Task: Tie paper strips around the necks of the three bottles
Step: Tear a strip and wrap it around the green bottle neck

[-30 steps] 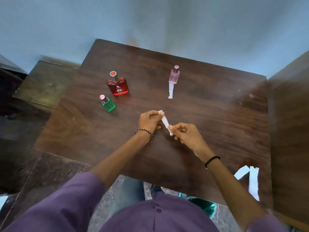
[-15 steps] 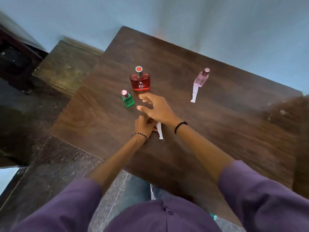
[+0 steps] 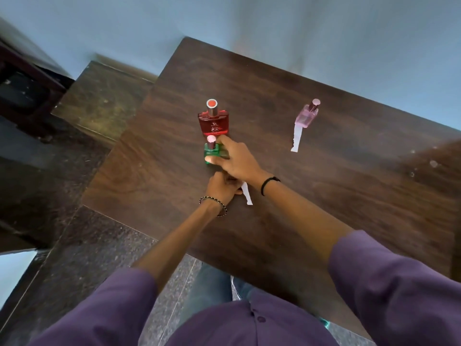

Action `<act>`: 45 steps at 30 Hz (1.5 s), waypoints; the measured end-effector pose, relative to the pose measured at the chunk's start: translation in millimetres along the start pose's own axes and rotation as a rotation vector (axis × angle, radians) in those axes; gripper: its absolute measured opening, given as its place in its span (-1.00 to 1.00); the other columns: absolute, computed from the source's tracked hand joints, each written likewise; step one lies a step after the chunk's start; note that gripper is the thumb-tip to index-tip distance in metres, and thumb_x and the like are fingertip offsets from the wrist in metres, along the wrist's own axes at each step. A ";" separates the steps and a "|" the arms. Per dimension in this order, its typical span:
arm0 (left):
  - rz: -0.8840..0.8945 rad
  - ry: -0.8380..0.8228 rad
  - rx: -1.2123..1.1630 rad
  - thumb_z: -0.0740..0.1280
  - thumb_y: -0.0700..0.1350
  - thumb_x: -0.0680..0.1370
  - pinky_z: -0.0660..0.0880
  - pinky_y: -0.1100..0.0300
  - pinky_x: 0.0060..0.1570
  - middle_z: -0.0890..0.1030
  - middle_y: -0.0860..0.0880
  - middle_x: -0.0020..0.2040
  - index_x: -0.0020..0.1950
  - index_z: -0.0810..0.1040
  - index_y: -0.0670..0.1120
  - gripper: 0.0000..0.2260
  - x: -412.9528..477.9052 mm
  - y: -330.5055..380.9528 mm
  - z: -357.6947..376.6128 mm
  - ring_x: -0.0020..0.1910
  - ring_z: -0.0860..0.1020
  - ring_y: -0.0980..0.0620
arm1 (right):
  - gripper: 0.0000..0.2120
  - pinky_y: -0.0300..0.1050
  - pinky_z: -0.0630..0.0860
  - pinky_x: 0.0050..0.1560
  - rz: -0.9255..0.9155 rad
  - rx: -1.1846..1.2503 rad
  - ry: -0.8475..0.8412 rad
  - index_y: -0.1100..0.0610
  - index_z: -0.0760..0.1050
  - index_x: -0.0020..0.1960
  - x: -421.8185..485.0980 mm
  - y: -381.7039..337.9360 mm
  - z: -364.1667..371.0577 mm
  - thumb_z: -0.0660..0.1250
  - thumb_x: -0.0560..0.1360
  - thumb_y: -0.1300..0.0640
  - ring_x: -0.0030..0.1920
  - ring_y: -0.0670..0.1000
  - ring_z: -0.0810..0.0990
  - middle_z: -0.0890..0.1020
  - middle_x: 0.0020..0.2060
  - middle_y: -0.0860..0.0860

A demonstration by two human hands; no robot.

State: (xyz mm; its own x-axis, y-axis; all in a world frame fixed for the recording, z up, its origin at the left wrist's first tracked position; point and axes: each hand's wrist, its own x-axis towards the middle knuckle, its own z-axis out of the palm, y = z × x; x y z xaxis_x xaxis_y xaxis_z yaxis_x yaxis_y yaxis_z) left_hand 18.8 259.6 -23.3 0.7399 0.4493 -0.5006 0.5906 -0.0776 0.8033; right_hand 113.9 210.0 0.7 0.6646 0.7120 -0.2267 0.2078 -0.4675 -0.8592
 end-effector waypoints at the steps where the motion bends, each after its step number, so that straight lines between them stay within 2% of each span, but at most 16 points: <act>1: 0.017 -0.003 0.000 0.38 -0.28 0.54 0.59 0.33 -0.26 0.69 -0.06 -0.17 -0.10 0.67 -0.21 -0.92 -0.9 0.4 1.3 -0.21 0.71 -0.02 | -0.68 -0.21 0.52 0.11 0.013 0.027 0.026 0.11 0.52 0.19 -11.8 0.1 -8.0 0.50 0.49 0.06 0.07 -0.04 0.68 0.71 0.07 -0.01; 3: 0.038 0.005 0.022 0.38 -0.27 0.55 0.51 0.46 -0.35 0.69 -0.05 -0.15 0.00 0.69 -0.23 -0.89 -3.2 1.1 4.2 -0.31 0.66 0.11 | -0.69 -0.28 0.53 0.09 0.044 0.077 0.070 0.10 0.53 0.16 -36.1 3.0 -26.4 0.49 0.50 0.01 0.05 -0.11 0.69 0.72 0.05 -0.06; 5: 0.043 -0.012 0.002 0.39 -0.25 0.55 0.53 0.45 -0.35 0.69 -0.04 -0.16 0.02 0.71 -0.19 -0.89 -5.6 1.5 9.1 -0.36 0.62 0.22 | -0.67 -0.18 0.58 0.16 0.081 0.175 0.087 0.10 0.53 0.18 -62.5 10.4 -45.0 0.47 0.51 -0.04 0.06 -0.12 0.70 0.73 0.05 -0.07; 10: 0.088 -0.127 -0.107 0.34 -0.26 0.55 0.62 0.08 -0.10 0.70 -0.11 -0.16 -0.12 0.72 0.01 -0.78 -17.2 15.5 26.5 -0.22 0.67 0.00 | -0.72 0.02 0.59 0.24 0.167 0.576 0.101 0.21 0.50 0.26 -126.8 28.6 -74.3 0.40 0.59 0.14 0.16 0.08 0.69 0.71 0.11 0.12; 12: 0.132 -0.145 -0.164 0.30 -0.18 0.53 0.64 0.03 -0.03 0.72 -0.09 -0.10 -0.15 0.72 0.10 -0.75 -25.3 27.1 34.7 -0.09 0.68 -0.06 | -0.73 0.06 0.62 0.17 0.192 0.656 0.115 0.24 0.49 0.28 -149.5 34.2 -78.6 0.34 0.62 0.18 0.06 0.09 0.70 0.70 0.05 0.14; 15: 0.218 -0.194 -0.215 0.29 -0.09 0.51 0.63 0.01 0.06 0.74 -0.06 -0.02 -0.07 0.75 0.03 -0.78 -42.4 43.3 48.8 0.04 0.69 -0.06 | -0.74 0.04 0.62 -0.04 0.222 0.716 0.155 0.23 0.45 0.30 -181.3 43.4 -79.4 0.29 0.64 0.18 -0.06 0.14 0.68 0.69 -0.01 0.16; 17: 0.248 -0.251 -0.226 0.31 -0.05 0.56 0.60 -0.01 0.12 0.74 -0.07 -0.05 -0.06 0.75 -0.05 -0.79 -52.5 50.3 58.3 0.00 0.70 -0.03 | -0.75 -0.04 0.53 -0.14 0.233 0.719 0.190 0.24 0.44 0.29 -197.6 49.5 -77.4 0.27 0.65 0.17 -0.11 0.18 0.64 0.70 0.00 0.19; 21: 0.275 -0.318 -0.123 0.41 0.19 0.51 0.57 -0.08 -0.03 0.70 -0.09 -0.23 -0.15 0.73 -0.08 -0.66 -66.6 58.9 77.9 -0.25 0.59 0.04 | -0.77 -0.08 0.43 -0.24 0.247 0.738 0.237 0.24 0.45 0.27 -220.9 53.1 -74.1 0.25 0.65 0.19 -0.18 0.15 0.55 0.70 -0.06 0.16; 23: 0.279 -0.314 -0.117 0.44 0.18 0.49 0.58 -0.09 -0.01 0.71 -0.05 -0.25 -0.19 0.73 -0.05 -0.70 -71.7 61.7 85.3 -0.27 0.58 0.08 | -0.76 -0.11 0.42 -0.28 0.236 0.728 0.260 0.26 0.45 0.26 -229.3 51.7 -72.7 0.25 0.66 0.14 -0.20 0.14 0.52 0.68 -0.10 0.13; 27: 0.298 -0.263 -0.070 0.44 0.11 0.52 0.53 0.14 -0.11 0.70 -0.04 -0.29 -0.25 0.72 -0.06 -0.72 -81.0 64.3 93.6 -0.27 0.56 0.17 | -0.77 -0.23 0.47 -0.33 0.204 0.621 0.329 0.20 0.46 0.23 -242.1 46.7 -68.7 0.27 0.66 0.08 -0.27 0.05 0.51 0.64 -0.25 -0.05; 32: 0.323 -0.187 -0.028 0.45 0.11 0.50 0.51 0.28 -0.22 0.72 -0.02 -0.31 -0.25 0.74 -0.07 -0.72 -91.8 68.5 107.4 -0.32 0.57 0.22 | -0.80 -0.12 0.54 -0.26 0.227 0.272 0.453 0.04 0.43 0.12 -250.3 54.2 -65.2 0.30 0.63 -0.07 -0.33 -0.06 0.59 0.64 -0.28 -0.05; 35: 0.238 -0.156 -0.117 0.50 0.12 0.44 0.55 0.15 -0.21 0.68 0.01 -0.37 -0.32 0.72 -0.08 -0.71 -83.1 70.1 108.0 -0.34 0.57 0.14 | -0.75 -0.12 0.58 -0.24 0.235 0.071 0.474 0.04 0.39 0.09 -257.8 58.4 -67.5 0.34 0.60 -0.10 -0.27 -0.09 0.65 0.66 -0.18 -0.03; 37: 0.174 -0.184 -0.180 0.52 0.08 0.43 0.61 0.06 -0.14 0.72 -0.10 -0.30 -0.30 0.73 -0.13 -0.72 -73.5 71.3 103.0 -0.27 0.65 0.02 | -0.75 -0.09 0.56 -0.25 0.238 0.216 0.448 0.06 0.42 0.10 -264.3 57.2 -68.8 0.36 0.59 -0.09 -0.30 -0.07 0.63 0.68 -0.21 0.07; 39: 0.163 -0.232 -0.193 0.51 0.01 0.47 0.60 0.15 -0.15 0.73 -0.17 -0.23 -0.21 0.74 -0.22 -0.73 -70.4 74.5 98.9 -0.21 0.71 -0.03 | -0.77 -0.04 0.48 -0.34 0.226 0.502 0.426 0.06 0.45 0.16 -271.0 54.8 -70.5 0.38 0.59 -0.01 -0.30 0.04 0.59 0.70 -0.11 0.19; 41: 0.167 -0.269 -0.195 0.49 -0.02 0.50 0.60 0.23 -0.17 0.74 -0.17 -0.19 -0.12 0.73 -0.26 -0.72 -72.7 77.2 96.5 -0.22 0.71 0.02 | -0.74 -0.14 0.41 -0.46 0.200 0.727 0.419 0.04 0.45 0.29 -276.2 53.0 -72.1 0.34 0.61 0.12 -0.32 0.10 0.57 0.70 0.04 0.17; 45: 0.162 -0.297 -0.219 0.47 -0.04 0.53 0.62 0.24 -0.22 0.73 -0.21 -0.15 -0.06 0.72 -0.29 -0.72 -78.6 80.3 98.2 -0.24 0.70 0.05 | -0.60 -0.25 0.32 -0.58 0.124 0.940 0.367 -0.03 0.42 0.43 -282.0 50.9 -75.9 0.21 0.65 0.27 -0.41 0.09 0.55 0.68 0.10 0.20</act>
State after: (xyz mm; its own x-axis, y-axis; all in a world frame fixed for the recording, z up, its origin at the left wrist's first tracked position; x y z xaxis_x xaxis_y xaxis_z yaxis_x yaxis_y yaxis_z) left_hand 39.6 130.6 48.8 0.8977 0.1680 -0.4074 0.3996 0.0792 0.9132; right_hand -8.5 -54.3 55.7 0.8555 0.4073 -0.3197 -0.4207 0.1866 -0.8878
